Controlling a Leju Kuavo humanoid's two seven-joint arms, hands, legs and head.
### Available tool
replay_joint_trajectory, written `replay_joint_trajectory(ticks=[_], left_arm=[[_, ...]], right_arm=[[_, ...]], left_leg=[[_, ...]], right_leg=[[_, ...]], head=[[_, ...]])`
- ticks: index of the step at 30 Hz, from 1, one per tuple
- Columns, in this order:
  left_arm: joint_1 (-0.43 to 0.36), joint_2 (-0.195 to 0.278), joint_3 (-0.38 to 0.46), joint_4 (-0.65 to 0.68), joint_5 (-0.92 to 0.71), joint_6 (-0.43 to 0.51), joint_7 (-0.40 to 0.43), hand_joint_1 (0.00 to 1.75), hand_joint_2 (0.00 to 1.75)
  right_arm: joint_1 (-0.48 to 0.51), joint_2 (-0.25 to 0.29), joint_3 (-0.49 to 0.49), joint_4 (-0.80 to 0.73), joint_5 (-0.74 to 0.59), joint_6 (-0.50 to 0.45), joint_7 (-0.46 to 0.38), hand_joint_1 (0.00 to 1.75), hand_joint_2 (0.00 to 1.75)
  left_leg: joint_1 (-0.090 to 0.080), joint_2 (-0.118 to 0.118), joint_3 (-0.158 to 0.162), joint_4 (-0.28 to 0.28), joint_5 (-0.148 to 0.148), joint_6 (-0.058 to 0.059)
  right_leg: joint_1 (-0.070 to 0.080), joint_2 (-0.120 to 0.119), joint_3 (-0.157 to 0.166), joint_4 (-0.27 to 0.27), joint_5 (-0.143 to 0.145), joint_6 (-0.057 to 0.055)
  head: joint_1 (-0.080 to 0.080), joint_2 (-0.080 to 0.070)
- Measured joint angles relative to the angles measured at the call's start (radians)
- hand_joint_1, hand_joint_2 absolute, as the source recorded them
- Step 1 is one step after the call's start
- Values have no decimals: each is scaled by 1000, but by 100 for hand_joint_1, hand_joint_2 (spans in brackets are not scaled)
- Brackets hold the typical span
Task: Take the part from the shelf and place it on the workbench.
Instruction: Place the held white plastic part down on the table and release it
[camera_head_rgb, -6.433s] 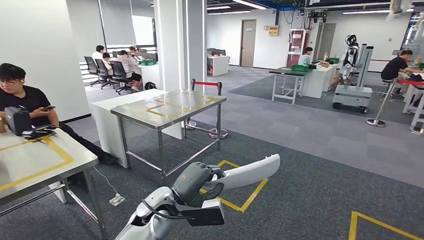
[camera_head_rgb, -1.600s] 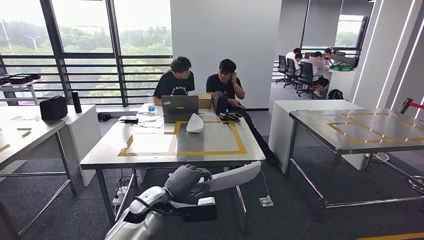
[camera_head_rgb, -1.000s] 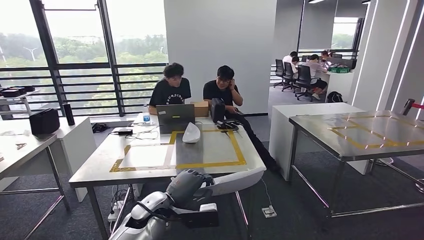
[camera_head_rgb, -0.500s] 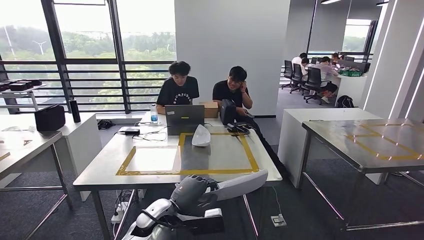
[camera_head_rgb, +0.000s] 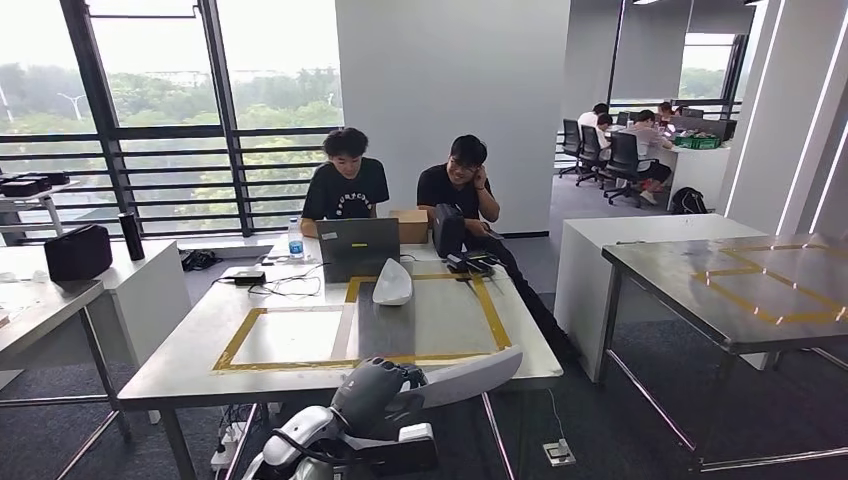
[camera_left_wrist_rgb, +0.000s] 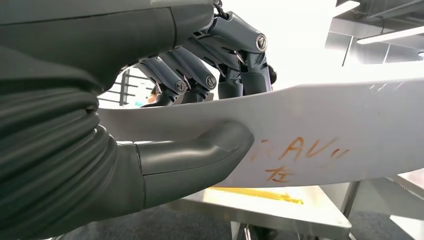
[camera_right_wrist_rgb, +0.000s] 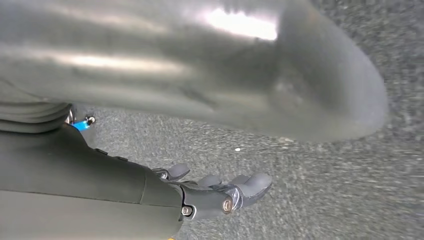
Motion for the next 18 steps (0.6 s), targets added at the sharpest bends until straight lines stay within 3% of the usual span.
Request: replay_joint_trajectory(ticks=[1,4,5,7,9,10,11,12,15,16,18], left_arm=[[0,0,0,0,0,-1,-1,175,175],[-1,2,4,-1,2,-3,-7,175,175],[-2,3,6,-1,2,-2,-10,175,175],[-4,5,11,0,2,0,-16,175,175],[-1,7,14,2,2,1,-20,175,175],[2,8,15,4,2,1,-20,175,175],[3,11,16,6,1,2,-19,175,175],[4,13,16,8,0,2,-17,175,175],[3,27,17,17,-1,2,-4,175,175],[2,35,18,19,-2,3,-1,175,175],[-1,55,21,22,-5,7,3,175,175]], right_arm=[[0,1,0,0,2,0,5,0,0],[0,6,0,0,10,1,18,0,0],[0,7,0,0,12,2,21,0,0],[-1,9,0,0,14,3,29,0,0],[0,11,-1,0,15,3,36,0,0],[1,11,-2,0,15,3,38,0,0],[2,11,-4,0,15,3,39,0,0],[3,11,-6,0,16,4,38,0,0],[4,11,-10,0,27,6,23,0,0],[4,11,-10,0,33,7,10,0,0],[2,12,-10,1,45,6,-19,0,0]], left_leg=[[-1,1,10,-32,21,5],[0,-2,42,-49,23,30],[0,-2,56,-52,23,39],[0,-1,78,-52,12,51],[-3,-4,93,-52,-4,54],[-4,-6,102,-52,-13,54],[-5,-7,114,-51,-24,54],[-5,-8,127,-51,-35,52],[-8,-8,162,-51,-69,42],[-8,-8,170,-53,-80,35],[-10,-10,185,-47,-84,20]], right_leg=[[1,0,9,-1,-12,7],[2,-1,30,21,-13,26],[1,-2,20,52,-13,30],[-1,-4,-39,153,-41,34],[-1,-4,-126,255,-96,36],[-1,-4,-158,275,-115,37],[0,-4,-175,263,-115,35],[0,-4,-176,220,-91,33],[9,-5,-143,45,58,18],[13,-5,-132,15,86,13],[14,-3,-110,-1,91,1]], head=[[0,0],[0,0],[1,0],[3,0],[4,0],[4,0],[5,0],[5,0],[5,0],[6,0],[5,0]])
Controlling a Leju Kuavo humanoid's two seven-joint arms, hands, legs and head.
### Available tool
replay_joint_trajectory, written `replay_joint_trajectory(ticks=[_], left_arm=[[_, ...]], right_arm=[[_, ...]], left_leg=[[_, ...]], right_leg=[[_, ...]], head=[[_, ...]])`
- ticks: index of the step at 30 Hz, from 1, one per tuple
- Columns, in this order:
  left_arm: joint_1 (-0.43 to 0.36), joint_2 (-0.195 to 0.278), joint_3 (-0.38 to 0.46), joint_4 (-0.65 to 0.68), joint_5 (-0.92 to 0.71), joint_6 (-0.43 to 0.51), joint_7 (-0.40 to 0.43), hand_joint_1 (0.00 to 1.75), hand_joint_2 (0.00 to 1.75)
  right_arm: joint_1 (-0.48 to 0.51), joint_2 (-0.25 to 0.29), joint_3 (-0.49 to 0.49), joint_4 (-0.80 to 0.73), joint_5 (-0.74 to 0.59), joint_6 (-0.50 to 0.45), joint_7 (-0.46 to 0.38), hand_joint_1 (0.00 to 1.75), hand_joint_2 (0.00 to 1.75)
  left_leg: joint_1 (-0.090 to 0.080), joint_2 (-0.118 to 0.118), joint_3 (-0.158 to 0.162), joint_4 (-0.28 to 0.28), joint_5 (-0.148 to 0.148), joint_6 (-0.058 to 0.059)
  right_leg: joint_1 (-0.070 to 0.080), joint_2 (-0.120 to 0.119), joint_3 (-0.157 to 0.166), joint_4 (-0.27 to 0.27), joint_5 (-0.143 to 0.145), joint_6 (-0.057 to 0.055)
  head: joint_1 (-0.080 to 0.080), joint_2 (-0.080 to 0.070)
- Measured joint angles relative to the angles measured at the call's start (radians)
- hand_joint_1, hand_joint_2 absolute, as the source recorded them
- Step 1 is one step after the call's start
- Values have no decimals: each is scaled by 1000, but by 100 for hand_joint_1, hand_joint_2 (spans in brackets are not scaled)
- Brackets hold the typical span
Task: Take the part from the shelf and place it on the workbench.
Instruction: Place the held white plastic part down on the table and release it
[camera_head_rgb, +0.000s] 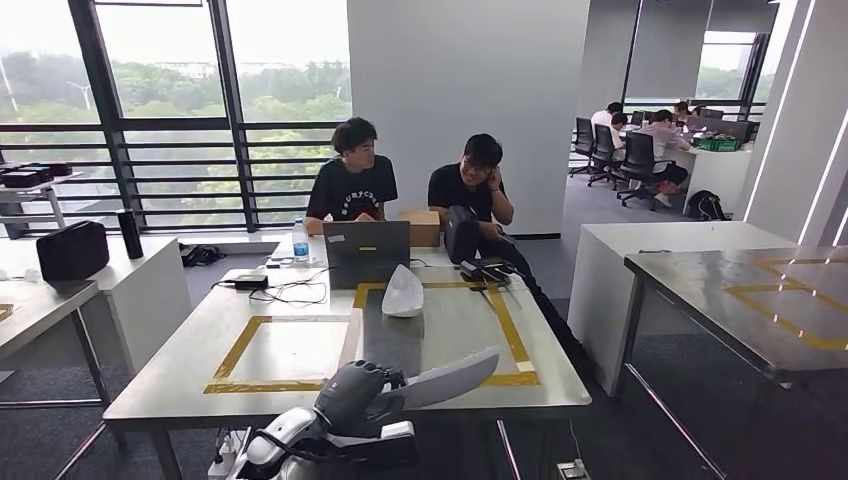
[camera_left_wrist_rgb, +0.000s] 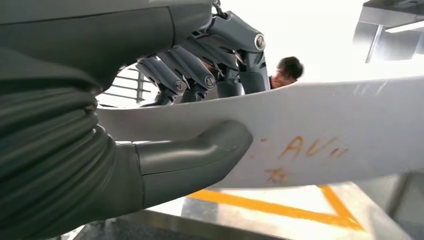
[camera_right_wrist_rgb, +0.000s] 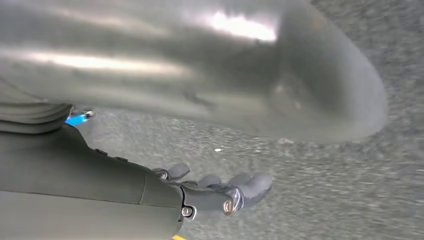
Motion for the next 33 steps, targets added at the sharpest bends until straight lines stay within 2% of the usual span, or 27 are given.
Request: replay_joint_trajectory(ticks=[2,3,4,6,7,8,9,10,12,13,14,17,18,19,21,22,23,24,26,27,28,29,32,33], left_arm=[[-4,22,4,-1,-3,3,-2,175,175],[-6,33,6,0,-4,3,-5,175,175],[-5,43,8,2,-5,3,-7,175,175],[0,58,9,7,-6,3,-9,175,175],[4,63,9,10,-8,3,-8,175,175],[7,68,9,13,-9,3,-6,175,175],[7,73,10,15,-10,3,-4,175,175],[5,76,10,17,-11,3,-2,175,175],[-2,82,10,22,-11,3,4,175,175],[-5,82,10,25,-11,3,7,175,175],[-8,81,10,28,-12,4,10,175,175],[-23,72,11,30,-12,8,21,175,175],[-30,68,11,31,-12,11,26,175,175],[-37,63,11,33,-12,12,32,175,175],[-46,55,11,41,-13,14,44,175,175],[-48,53,11,46,-13,14,50,175,175],[-48,52,11,51,-13,14,56,175,175],[-48,52,11,56,-14,16,63,175,175],[-52,55,11,65,-17,21,79,175,175],[-56,58,11,68,-20,24,86,175,175],[-60,61,11,72,-24,26,94,175,175],[-63,67,11,75,-29,29,101,175,175],[-67,90,11,84,-40,36,121,175,175],[-67,98,12,87,-43,38,127,175,175]], right_arm=[[-1,0,1,0,13,-1,-22,0,0],[-2,0,2,1,20,-1,-29,0,0],[-2,0,4,1,24,0,-33,0,0],[-1,2,8,2,26,0,-36,0,0],[-1,3,10,4,26,1,-35,0,0],[1,4,10,6,25,1,-32,0,0],[2,5,10,7,23,2,-27,0,0],[4,6,10,8,21,2,-22,0,0],[7,8,10,10,14,2,-12,0,0],[7,8,10,11,11,2,-8,0,0],[6,9,10,12,8,1,-3,0,0],[5,11,9,14,1,-2,3,0,0],[5,12,8,14,-1,-3,3,0,0],[5,12,7,14,-2,-4,3,0,0],[4,13,3,15,-4,-7,2,0,0],[6,13,0,16,-4,-8,1,0,0],[8,14,-3,16,-3,-9,-1,0,0],[12,14,-5,17,-2,-10,-3,0,0],[16,14,-8,17,2,-12,-9,0,0],[17,14,-8,17,5,-13,-12,0,0],[17,14,-8,17,7,-13,-15,0,0],[17,14,-8,18,10,-14,-18,0,0],[17,15,-8,20,15,-14,-21,0,0],[17,15,-8,21,17,-13,-22,0,0]], left_leg=[[0,2,-3,41,10,-12],[1,3,-26,84,10,-17],[4,4,-64,141,2,-22],[7,6,-154,248,-45,-32],[9,6,-190,272,-73,-36],[10,6,-212,268,-89,-37],[11,6,-220,235,-80,-37],[11,6,-218,181,-43,-35],[10,6,-206,55,96,-27],[9,6,-202,18,149,-21],[8,6,-200,1,180,-15],[9,6,-192,4,168,5],[11,5,-187,1,163,11],[14,5,-181,-2,158,15],[14,5,-171,-3,144,20],[14,5,-165,-2,137,21],[14,5,-158,-1,130,20],[14,5,-149,1,122,19],[14,5,-131,5,106,15],[12,4,-126,8,98,11],[10,4,-122,10,92,6],[6,3,-122,11,86,5],[2,5,-118,9,80,24],[2,5,-115,7,81,27]], right_leg=[[-4,1,29,-11,-4,-14],[-6,2,43,-13,-9,-19],[-7,1,55,-15,-16,-22],[-8,2,74,-16,-35,-26],[-8,2,85,-16,-46,-26],[-8,3,97,-16,-57,-26],[-8,4,112,-16,-69,-25],[-8,5,128,-15,-83,-23],[-6,8,152,-11,-110,-16],[-5,9,159,-7,-124,-10],[-4,9,162,-5,-136,-4],[-4,8,169,-3,-160,14],[-4,7,157,22,-173,20],[-5,5,130,71,-192,26],[-7,3,35,211,-233,33],[-8,2,-12,267,-237,34],[-8,2,-44,289,-222,34],[-8,2,-58,273,-185,33],[-9,0,-37,150,-80,29],[-8,-2,-19,87,-42,26],[-7,-3,-6,43,-21,22],[-7,-3,0,22,-14,20],[-7,-1,4,16,-15,16],[-6,0,4,16,-16,14]], head=[[-2,0],[-2,0],[-3,0],[-4,0],[-4,0],[-5,0],[-5,0],[-5,0],[-6,0],[-5,0],[-5,0],[-4,0],[-4,0],[-4,1],[-2,0],[-2,0],[-1,0],[-1,0],[0,0],[0,0],[0,0],[-1,0],[-2,0],[-2,0]])
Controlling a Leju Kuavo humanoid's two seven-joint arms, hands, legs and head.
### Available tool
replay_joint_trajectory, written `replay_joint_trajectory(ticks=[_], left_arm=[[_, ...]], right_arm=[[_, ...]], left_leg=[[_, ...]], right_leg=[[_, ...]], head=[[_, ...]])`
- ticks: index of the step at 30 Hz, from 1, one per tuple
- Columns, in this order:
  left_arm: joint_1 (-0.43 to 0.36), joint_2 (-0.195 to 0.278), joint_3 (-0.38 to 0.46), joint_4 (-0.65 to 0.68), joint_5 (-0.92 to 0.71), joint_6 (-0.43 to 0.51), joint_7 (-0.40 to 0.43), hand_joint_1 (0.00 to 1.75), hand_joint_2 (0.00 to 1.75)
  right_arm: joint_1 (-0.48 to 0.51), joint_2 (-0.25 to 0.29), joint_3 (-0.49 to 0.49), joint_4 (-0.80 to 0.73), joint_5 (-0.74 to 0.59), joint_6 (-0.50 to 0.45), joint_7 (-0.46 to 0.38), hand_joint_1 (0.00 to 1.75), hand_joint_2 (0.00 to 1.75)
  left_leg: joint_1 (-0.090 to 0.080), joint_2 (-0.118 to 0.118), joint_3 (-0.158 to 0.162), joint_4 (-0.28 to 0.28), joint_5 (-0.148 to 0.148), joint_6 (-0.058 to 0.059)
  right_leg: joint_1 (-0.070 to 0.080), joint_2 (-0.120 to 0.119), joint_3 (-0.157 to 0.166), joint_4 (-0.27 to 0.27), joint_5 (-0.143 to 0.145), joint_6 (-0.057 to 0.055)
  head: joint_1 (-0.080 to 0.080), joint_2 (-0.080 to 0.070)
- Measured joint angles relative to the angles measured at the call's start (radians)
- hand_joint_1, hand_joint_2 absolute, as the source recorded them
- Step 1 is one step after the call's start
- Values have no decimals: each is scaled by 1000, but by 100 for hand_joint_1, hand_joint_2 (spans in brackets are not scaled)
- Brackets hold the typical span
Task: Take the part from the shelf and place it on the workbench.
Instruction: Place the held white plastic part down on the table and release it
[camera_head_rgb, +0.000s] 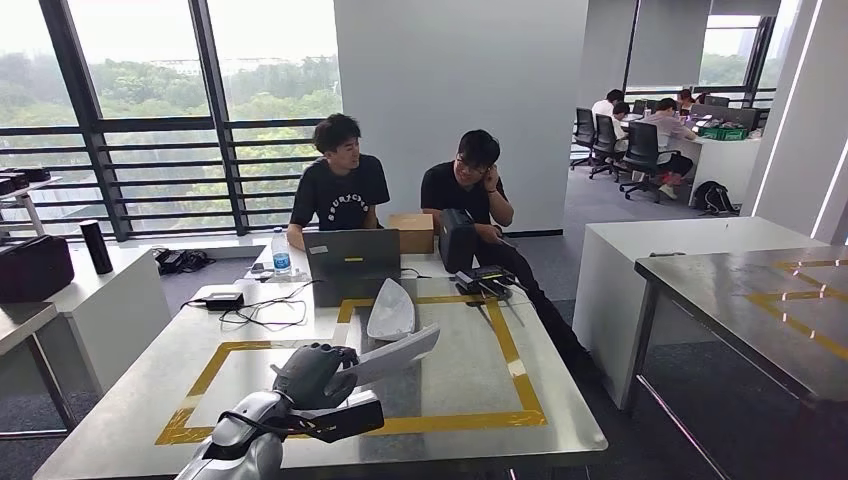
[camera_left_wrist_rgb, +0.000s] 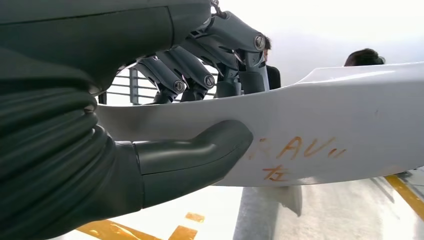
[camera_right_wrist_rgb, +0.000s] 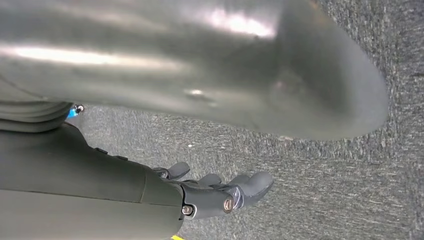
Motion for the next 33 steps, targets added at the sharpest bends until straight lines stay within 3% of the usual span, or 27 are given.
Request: replay_joint_trajectory(ticks=[7,11,13,15,18,19,20,22,23,25,27,29,31,33], left_arm=[[0,57,10,20,-5,5,26,175,175],[1,93,16,30,-5,-3,30,175,175],[2,108,17,30,-5,-2,31,175,175],[6,123,22,30,-6,0,29,175,175],[21,151,34,33,-5,2,17,175,175],[29,161,37,33,-5,1,11,175,175],[35,170,38,34,-5,-1,7,175,175],[40,184,41,34,-5,-4,3,175,175],[40,190,43,34,-4,-6,2,175,175],[38,199,45,33,-4,-14,1,175,175],[37,201,47,32,-5,-24,1,175,175],[35,201,47,31,-6,-28,1,175,175],[32,200,47,31,-7,-31,1,175,175],[31,195,47,33,-10,-36,2,175,175]], right_arm=[[0,0,0,3,16,3,-5,0,0],[-2,1,0,6,23,8,-7,0,0],[-4,0,0,7,29,9,-5,0,0],[-6,-1,1,8,36,11,-3,0,0],[-9,-1,2,8,46,13,-6,0,0],[-8,-2,2,9,48,13,-9,0,0],[-9,-2,2,9,48,13,-13,0,0],[-10,-3,3,10,50,14,-18,0,0],[-11,-1,3,11,50,15,-18,0,0],[-14,-2,3,14,50,20,-15,0,0],[-18,-3,3,16,49,26,-7,0,0],[-21,-1,3,16,46,29,2,0,0],[-22,0,3,16,44,30,7,0,0],[-22,0,3,16,40,31,12,0,0]], left_leg=[[0,2,9,-13,2,-15],[-2,2,10,-12,-4,-12],[5,3,26,-34,2,-14],[17,8,49,-61,9,-17],[25,11,59,-64,3,-21],[28,11,60,-60,-2,-25],[33,10,61,-54,-8,-31],[45,8,61,-32,-28,-50],[48,7,59,-18,-40,-61],[46,4,55,0,-56,-79],[46,0,59,-3,-61,-90],[48,2,57,11,-70,-97],[46,5,9,103,-106,-96],[41,5,-78,242,-145,-91]], right_leg=[[0,2,0,1,-5,-13],[-2,2,3,-3,-7,-11],[3,2,10,-7,-9,-7],[5,2,-8,38,-35,1],[-10,0,-104,215,-102,21],[-16,0,-126,245,-102,29],[-22,-1,-128,237,-83,37],[-35,-4,-83,126,-15,57],[-38,-3,-56,71,5,64],[-39,1,-31,27,3,50],[-36,4,-30,34,-11,20],[-36,4,-18,32,-18,1],[-35,4,-2,26,-26,-14],[-29,5,13,24,-37,-23]], head=[[-1,0],[-2,0],[-2,0],[0,0],[2,0],[2,0],[2,0],[3,0],[4,0],[3,0],[1,0],[-1,0],[-3,0],[-4,0]])
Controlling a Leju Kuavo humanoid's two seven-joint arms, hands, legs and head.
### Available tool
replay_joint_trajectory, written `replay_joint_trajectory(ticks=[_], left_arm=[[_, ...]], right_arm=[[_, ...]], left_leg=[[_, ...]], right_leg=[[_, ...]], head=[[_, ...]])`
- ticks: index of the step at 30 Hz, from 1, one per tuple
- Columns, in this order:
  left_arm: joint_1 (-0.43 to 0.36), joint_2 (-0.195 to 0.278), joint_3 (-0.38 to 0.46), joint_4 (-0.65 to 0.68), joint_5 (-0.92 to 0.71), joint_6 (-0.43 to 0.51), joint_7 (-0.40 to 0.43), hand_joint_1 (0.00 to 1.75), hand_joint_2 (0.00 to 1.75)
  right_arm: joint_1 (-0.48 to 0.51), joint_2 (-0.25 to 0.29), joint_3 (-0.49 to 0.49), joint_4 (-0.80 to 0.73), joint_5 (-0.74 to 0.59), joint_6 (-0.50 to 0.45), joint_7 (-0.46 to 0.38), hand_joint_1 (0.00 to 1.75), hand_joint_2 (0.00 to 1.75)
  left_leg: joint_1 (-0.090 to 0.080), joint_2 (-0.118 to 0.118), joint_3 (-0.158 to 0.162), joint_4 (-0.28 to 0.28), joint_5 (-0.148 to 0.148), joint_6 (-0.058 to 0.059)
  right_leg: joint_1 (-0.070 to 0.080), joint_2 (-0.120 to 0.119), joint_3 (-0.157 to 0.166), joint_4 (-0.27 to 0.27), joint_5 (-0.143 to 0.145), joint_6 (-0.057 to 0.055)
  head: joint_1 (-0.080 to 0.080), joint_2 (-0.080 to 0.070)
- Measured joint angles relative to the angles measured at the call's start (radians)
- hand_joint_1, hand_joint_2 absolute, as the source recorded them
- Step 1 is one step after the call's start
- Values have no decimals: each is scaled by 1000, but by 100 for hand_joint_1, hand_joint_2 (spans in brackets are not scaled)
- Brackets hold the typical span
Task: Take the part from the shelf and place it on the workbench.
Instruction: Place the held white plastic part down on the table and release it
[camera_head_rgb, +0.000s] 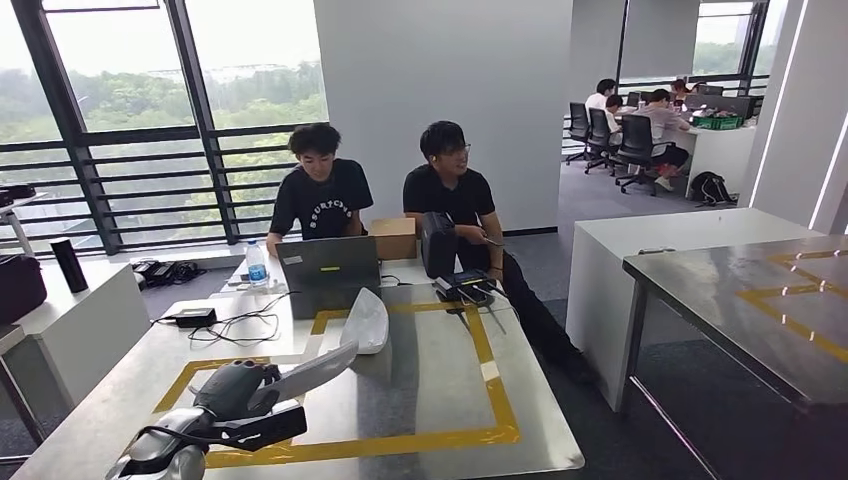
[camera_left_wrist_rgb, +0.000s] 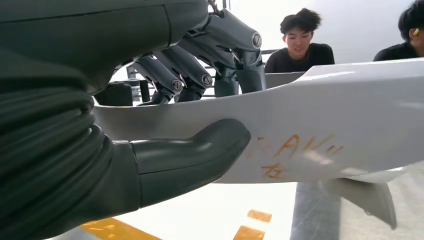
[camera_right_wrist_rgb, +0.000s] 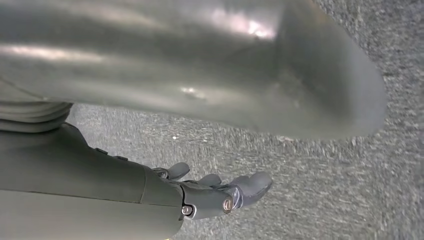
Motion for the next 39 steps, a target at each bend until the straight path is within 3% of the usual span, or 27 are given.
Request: replay_joint_trajectory(ticks=[1,2,3,5,6,8,11,13,15,16,17,18,20,22,26,28,31,32,33,35,36,38,39], left_arm=[[0,-4,0,1,-3,-3,0,175,175],[1,-8,0,2,-6,-6,1,175,175],[1,-13,0,2,-10,-8,2,175,175],[-2,-23,0,2,-14,-8,5,175,175],[-4,-29,0,3,-15,-8,7,175,175],[-8,-44,-1,3,-16,-4,15,175,175],[-11,-64,-1,2,-20,4,26,175,175],[-13,-71,-1,2,-24,10,33,175,175],[-10,-73,-1,3,-29,15,40,175,175],[-5,-73,-1,4,-31,17,43,175,175],[1,-71,-1,5,-33,18,45,175,175],[7,-69,-1,6,-35,19,48,175,175],[12,-61,-1,8,-36,20,55,175,175],[14,-48,0,10,-38,22,65,175,175],[26,-18,3,15,-44,20,87,175,175],[29,-4,7,17,-45,17,97,175,175],[39,14,13,25,-47,10,121,175,175],[46,20,15,28,-47,6,130,175,175],[51,26,16,31,-48,3,138,175,175],[57,39,22,36,-48,-2,151,175,175],[58,45,25,38,-48,-3,155,175,175],[60,55,35,43,-48,-7,163,175,175],[62,60,39,45,-49,-9,166,175,175]], right_arm=[[0,0,0,0,-3,0,3,0,0],[1,0,0,0,-6,1,6,0,0],[1,1,0,0,-8,1,8,0,0],[1,4,-1,0,-13,1,11,0,0],[0,6,-2,1,-15,1,13,0,0],[-1,9,-3,2,-20,-1,16,0,0],[0,12,-5,2,-27,-4,20,0,0],[-2,14,-5,2,-28,-7,20,0,0],[0,14,-5,2,-27,-11,19,0,0],[3,14,-6,2,-26,-12,18,0,0],[5,14,-6,2,-24,-13,16,0,0],[7,15,-6,2,-20,-13,15,0,0],[8,14,-6,2,-14,-12,12,0,0],[7,14,-6,2,-10,-11,12,0,0],[6,14,-6,2,-7,-8,11,0,0],[4,14,-6,2,-6,-8,11,0,0],[3,14,-6,2,-4,-7,14,0,0],[4,15,-6,2,-3,-5,15,0,0],[4,15,-6,2,-2,-4,17,0,0],[5,15,-6,2,3,-1,18,0,0],[4,15,-6,2,5,-1,18,0,0],[4,15,-6,2,7,0,16,0,0],[4,15,-6,2,8,1,15,0,0]], left_leg=[[-2,0,-34,43,0,4],[-4,0,-52,50,20,10],[-7,0,-49,17,59,18],[-18,-2,-6,-109,150,39],[-24,-3,18,-167,175,48],[-33,-5,42,-219,172,55],[-30,-6,66,-247,158,66],[-27,-4,86,-256,151,76],[-27,-3,97,-257,140,82],[-27,-4,104,-256,133,83],[-28,-4,112,-255,125,82],[-27,-5,121,-254,117,80],[-27,-4,139,-250,99,73],[-28,-4,149,-247,84,61],[-29,-4,156,-233,73,35],[-26,-3,120,-166,56,26],[-24,-3,4,4,-2,17],[-23,-3,-21,23,-4,16],[-22,-3,-28,6,18,16],[-21,-2,2,-115,114,19],[-22,-1,21,-178,149,22],[-26,-1,44,-242,176,31],[-29,-2,46,-243,169,37]], right_leg=[[3,1,8,0,-7,-2],[7,2,18,0,-15,-3],[10,3,30,0,-23,-3],[14,5,52,-2,-41,0],[15,7,59,-3,-49,4],[14,8,64,-7,-53,16],[12,4,64,8,-47,31],[12,-1,21,83,-65,37],[13,-2,-60,203,-106,41],[13,-2,-97,244,-118,42],[14,-3,-119,255,-111,42],[14,-3,-124,228,-81,42],[14,-5,-92,100,17,39],[19,-8,-61,1,57,31],[21,-6,-39,-20,52,4],[19,-5,-22,-26,47,-9],[19,-3,-3,-27,30,-18],[19,-2,5,-26,23,-18],[19,-1,14,-26,15,-17],[19,0,34,-24,-2,-12],[20,0,42,-22,-10,-8],[22,1,48,-22,-21,3],[23,1,49,-23,-24,8]], head=[[0,0],[-1,0],[-1,0],[0,0],[-1,0],[0,0],[0,0],[1,0],[2,0],[2,0],[2,0],[2,0],[3,0],[3,0],[1,0],[0,0],[-2,0],[-3,0],[-3,0],[-4,0],[-4,0],[-4,0],[-3,0]])
